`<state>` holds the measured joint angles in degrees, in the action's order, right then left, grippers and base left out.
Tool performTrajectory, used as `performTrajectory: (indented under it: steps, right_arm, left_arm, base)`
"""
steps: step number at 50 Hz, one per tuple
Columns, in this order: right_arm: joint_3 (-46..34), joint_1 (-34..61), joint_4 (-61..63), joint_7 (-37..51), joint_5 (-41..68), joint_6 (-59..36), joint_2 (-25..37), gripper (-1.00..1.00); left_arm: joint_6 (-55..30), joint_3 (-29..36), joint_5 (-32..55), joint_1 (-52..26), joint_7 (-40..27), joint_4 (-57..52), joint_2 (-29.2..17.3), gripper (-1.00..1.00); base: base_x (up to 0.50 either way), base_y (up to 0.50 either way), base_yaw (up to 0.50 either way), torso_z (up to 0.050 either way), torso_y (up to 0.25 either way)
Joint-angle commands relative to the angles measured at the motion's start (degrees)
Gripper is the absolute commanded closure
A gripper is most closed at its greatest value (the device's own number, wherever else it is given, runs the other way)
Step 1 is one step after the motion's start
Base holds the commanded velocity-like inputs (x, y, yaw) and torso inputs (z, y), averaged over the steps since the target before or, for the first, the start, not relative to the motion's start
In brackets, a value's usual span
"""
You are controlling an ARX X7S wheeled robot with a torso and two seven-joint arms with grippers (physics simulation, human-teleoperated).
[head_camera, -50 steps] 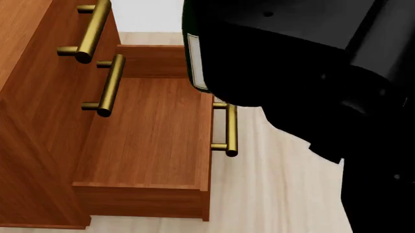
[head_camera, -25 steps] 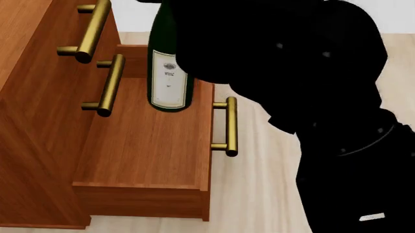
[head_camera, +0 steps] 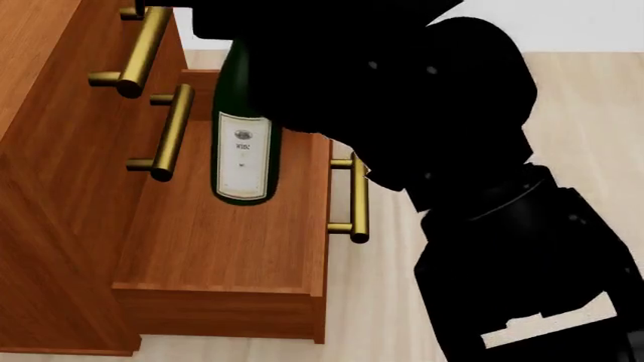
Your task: Put the wine bottle in the bottom drawer of the cabinet.
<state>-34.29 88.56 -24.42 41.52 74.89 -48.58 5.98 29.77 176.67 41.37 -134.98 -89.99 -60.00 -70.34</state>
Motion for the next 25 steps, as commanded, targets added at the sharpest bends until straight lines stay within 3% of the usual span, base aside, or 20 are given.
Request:
performTrajectory:
  steps: [1,25]
  right_arm:
    - [-1.4,-0.3,-3.7,-3.2,-0.9,-0.7,-1.3,1.0]
    - [-4.0,-1.0,-10.1,-6.5,-1.0,-0.4,-2.1,1.0]
  left_arm:
    - [0.0,0.4,-0.1,0.0,0.0,0.0,0.0,-1.0]
    - [0.2,1.4,-0.8,0.0,0.0,0.0,-0.2,-1.0]
  base:
    - [0.0,0.0,0.0,0.0,0.0]
    - [0.0,0.0,0.0,0.001,0.001]
